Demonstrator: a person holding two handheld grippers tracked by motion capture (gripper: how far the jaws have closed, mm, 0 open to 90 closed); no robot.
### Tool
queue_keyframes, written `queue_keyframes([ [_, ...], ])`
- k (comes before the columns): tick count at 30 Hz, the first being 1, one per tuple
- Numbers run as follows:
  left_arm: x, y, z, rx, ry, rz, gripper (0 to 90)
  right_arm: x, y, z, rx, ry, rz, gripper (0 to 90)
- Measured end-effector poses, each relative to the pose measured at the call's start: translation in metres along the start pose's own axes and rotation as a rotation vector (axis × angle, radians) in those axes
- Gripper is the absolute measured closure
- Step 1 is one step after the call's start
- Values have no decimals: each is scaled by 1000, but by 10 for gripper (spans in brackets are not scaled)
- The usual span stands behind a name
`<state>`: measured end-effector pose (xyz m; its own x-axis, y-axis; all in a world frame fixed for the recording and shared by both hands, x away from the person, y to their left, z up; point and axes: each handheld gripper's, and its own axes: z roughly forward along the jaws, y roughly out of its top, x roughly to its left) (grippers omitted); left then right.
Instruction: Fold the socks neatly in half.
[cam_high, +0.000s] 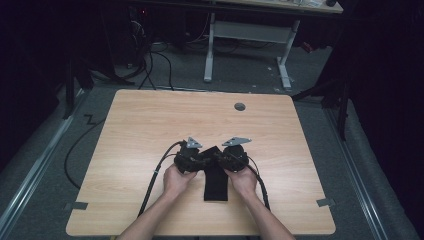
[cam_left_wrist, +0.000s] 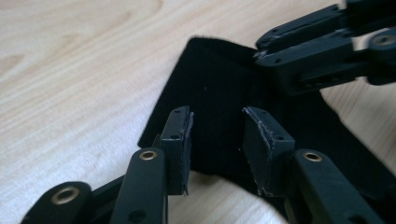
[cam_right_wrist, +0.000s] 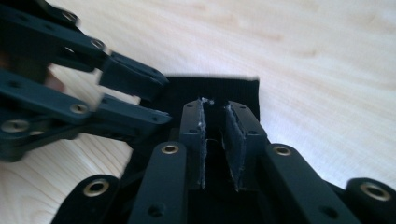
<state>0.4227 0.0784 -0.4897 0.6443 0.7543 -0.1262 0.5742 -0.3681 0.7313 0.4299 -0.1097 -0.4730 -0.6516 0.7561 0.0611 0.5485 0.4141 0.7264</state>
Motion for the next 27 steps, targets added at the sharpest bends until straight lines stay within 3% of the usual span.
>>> queue_keyframes([
  [9, 0, -4, 3, 11, -1, 17, 621, -9, -13, 9, 54, -22, 14, 716],
  [14, 2, -3, 4, 4, 44, 29, 636, -8, -10, 15, 49, -43, 3, 706],
  [19, 10, 0, 5, 6, 48, -18, 635, -10, -7, 22, 26, -53, 17, 700],
  [27, 13, 4, 6, 30, 52, -20, 627, -11, 0, 27, 41, -56, 12, 683],
])
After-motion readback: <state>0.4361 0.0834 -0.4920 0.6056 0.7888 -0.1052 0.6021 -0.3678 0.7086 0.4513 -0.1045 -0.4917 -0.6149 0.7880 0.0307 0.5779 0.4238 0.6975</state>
